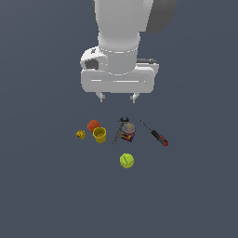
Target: Pick up a designated object from a clutter of objects.
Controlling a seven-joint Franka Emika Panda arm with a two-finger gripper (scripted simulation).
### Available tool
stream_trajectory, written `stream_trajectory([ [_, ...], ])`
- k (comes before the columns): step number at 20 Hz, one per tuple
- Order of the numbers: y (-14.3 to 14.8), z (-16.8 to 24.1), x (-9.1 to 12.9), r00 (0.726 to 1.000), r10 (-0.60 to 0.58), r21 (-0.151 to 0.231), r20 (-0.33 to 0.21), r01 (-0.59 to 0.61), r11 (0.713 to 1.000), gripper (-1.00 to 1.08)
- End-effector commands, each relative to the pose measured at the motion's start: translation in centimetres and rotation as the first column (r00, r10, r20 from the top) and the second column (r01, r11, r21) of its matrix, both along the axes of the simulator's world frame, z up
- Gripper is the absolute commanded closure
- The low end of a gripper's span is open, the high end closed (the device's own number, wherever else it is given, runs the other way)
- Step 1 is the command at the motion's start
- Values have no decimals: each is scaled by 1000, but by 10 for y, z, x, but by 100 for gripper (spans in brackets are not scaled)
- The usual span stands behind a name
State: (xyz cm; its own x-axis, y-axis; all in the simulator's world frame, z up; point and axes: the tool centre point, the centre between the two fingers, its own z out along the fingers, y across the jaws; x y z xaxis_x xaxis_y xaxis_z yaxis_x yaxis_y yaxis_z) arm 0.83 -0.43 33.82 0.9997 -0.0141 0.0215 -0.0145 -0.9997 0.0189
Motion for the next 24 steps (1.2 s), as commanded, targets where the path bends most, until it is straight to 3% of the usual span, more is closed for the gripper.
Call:
stream_trajectory([
  [1,1,-1,1,1000,3,0,-1,-3,1000,-92],
  [14,8,-54,34,987,162,-4,-9,-162,987,-92],
  [19,16,-99,56,959,282,-3,-15,-282,959,-92],
  [24,24,-152,74,912,409,3,-20,-409,913,-92],
])
